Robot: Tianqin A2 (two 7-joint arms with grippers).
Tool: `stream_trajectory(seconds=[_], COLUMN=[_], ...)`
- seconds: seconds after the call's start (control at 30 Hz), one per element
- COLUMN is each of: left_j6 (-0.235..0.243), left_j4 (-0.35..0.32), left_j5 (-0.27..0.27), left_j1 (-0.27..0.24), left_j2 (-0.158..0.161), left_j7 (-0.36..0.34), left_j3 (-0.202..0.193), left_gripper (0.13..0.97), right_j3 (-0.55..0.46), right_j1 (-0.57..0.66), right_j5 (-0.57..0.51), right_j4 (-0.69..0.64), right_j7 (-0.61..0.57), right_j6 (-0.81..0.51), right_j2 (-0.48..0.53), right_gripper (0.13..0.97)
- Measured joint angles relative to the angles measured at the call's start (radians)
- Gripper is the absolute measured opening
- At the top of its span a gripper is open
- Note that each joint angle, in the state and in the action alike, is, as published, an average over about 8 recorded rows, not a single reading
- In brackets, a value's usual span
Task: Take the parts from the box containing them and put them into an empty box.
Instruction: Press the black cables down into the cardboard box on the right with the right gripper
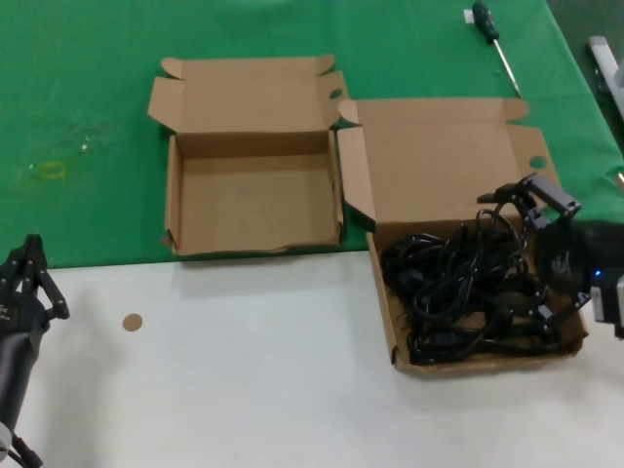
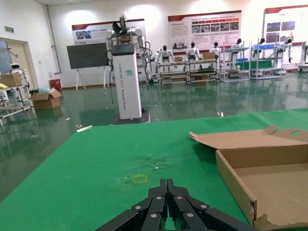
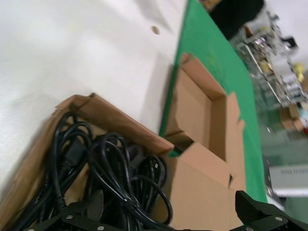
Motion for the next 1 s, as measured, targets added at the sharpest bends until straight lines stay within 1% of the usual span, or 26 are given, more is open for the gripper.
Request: stream_trajectory(seconds=[0.27, 0.63, 0.9, 0.93, 1.0], left_j6=[0.000, 0.000, 0.000, 0.000, 0.000], left_j4=[0.000, 0.000, 0.000, 0.000, 0.000], left_j5=[0.000, 0.000, 0.000, 0.000, 0.000], left_j1=[0.000, 0.000, 0.000, 0.000, 0.000], left_j2=[0.000, 0.000, 0.000, 0.000, 0.000], left_j7=[0.000, 0.000, 0.000, 0.000, 0.000], left_j3=[0.000, 0.000, 0.000, 0.000, 0.000], left_gripper=[0.152, 0.152, 0.152, 0.152, 0.152], right_j3=[-0.049, -0.077, -0.084, -0.085, -0.087], right_j1=[0.065, 0.131, 0.152, 0.152, 0.151], right_j5=[-0.036, -0.063, -0.075, -0.076, -0.078], right_j4=[-0.044, -0.138, -0.183, -0.185, -0.190], right_j7=[-0.103, -0.219, -0.268, -0.270, -0.272], right_j6=[-0.052, -0.065, -0.060, -0.059, -0.059], right_j2=[-0.032, -0.084, -0.101, -0.102, -0.103], right_gripper=[0.964, 0.955, 0.878, 0.878, 0.841])
